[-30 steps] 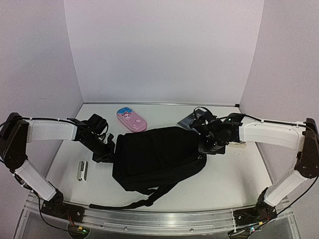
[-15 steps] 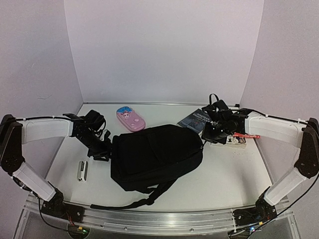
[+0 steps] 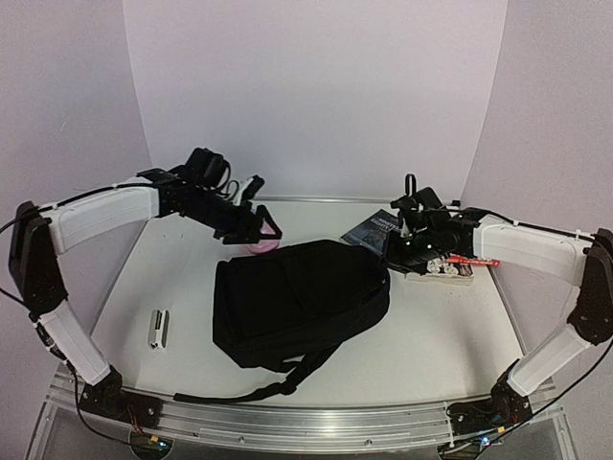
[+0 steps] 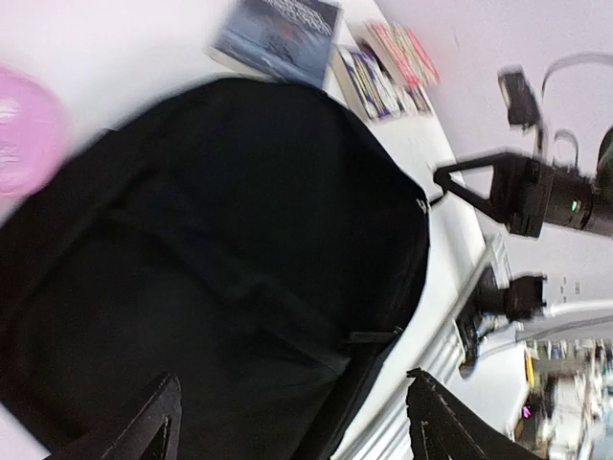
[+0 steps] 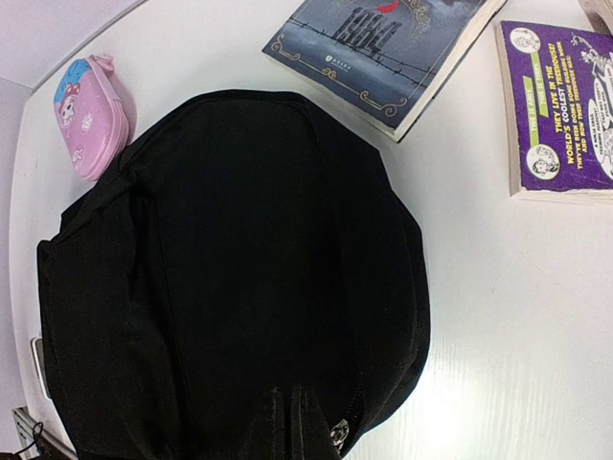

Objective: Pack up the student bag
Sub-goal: Adjust the student bag at the center of the board, then unzip the student bag at the center of the board.

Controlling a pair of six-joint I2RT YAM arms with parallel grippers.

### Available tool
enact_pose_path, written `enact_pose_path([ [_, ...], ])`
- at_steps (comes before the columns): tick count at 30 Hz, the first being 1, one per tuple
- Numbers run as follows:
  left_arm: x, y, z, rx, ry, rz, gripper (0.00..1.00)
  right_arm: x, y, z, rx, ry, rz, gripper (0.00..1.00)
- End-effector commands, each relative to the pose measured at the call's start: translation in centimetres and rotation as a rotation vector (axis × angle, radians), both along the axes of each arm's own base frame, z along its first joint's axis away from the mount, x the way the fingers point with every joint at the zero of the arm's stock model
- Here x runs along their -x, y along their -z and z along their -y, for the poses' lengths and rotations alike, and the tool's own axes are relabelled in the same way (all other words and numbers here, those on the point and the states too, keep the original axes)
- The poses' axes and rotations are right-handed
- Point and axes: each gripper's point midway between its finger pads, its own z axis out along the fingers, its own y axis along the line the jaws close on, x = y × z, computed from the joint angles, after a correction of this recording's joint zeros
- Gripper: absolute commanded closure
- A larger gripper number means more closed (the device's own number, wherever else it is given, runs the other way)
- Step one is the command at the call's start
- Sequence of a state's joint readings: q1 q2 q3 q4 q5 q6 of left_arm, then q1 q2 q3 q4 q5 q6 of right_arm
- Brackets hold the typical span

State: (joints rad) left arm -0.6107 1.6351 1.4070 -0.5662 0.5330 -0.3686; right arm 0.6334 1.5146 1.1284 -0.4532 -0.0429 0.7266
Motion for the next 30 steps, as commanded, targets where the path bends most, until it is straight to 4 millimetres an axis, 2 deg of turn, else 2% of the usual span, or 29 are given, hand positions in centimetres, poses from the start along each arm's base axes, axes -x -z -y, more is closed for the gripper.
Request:
enact_pose_path([
  [1, 1.1, -1.0, 8.3, 0.144, 0.216, 0.045, 0.21, -0.7, -2.1, -0.1, -0.053, 0.024, 0.062, 1.00],
  [3, 1.4, -1.1, 10.4, 0.200, 0.260, 0.037, 0.21, -0.6, -1.9, 0.0, -0.054, 0.029, 0.059, 1.00],
  [6, 1.9, 0.0, 13.1, 0.237, 0.314, 0.005, 0.21, -0.6, -2.0, 0.0, -0.057, 0.029, 0.062, 1.00],
  [9, 3.0, 2.0, 15.7, 0.235, 0.374, -0.023, 0.22, -0.8, -2.2, -0.1, -0.054, 0.030, 0.071, 1.00],
  [14, 4.3, 4.9, 18.6, 0.207, 0.437, -0.030, 0.22, -1.3, -2.2, -0.4, -0.053, 0.031, 0.077, 1.00],
  [21, 4.4, 6.1, 20.6, 0.198, 0.471, -0.008, 0.24, -1.8, -2.2, -0.6, -0.055, 0.037, 0.076, 1.00],
  [23, 4.4, 6.3, 20.6, 0.191, 0.472, 0.003, 0.28, -1.9, -2.1, -0.7, -0.057, 0.037, 0.073, 1.00],
  [27, 4.5, 6.7, 20.5, 0.182, 0.478, 0.012, 0.46, -2.0, -2.0, -1.0, -0.064, 0.042, 0.064, 1.00],
  [30, 4.8, 6.7, 20.5, 0.193, 0.489, 0.009, 0.49, -2.1, -2.1, -1.1, -0.072, 0.049, 0.062, 1.00],
])
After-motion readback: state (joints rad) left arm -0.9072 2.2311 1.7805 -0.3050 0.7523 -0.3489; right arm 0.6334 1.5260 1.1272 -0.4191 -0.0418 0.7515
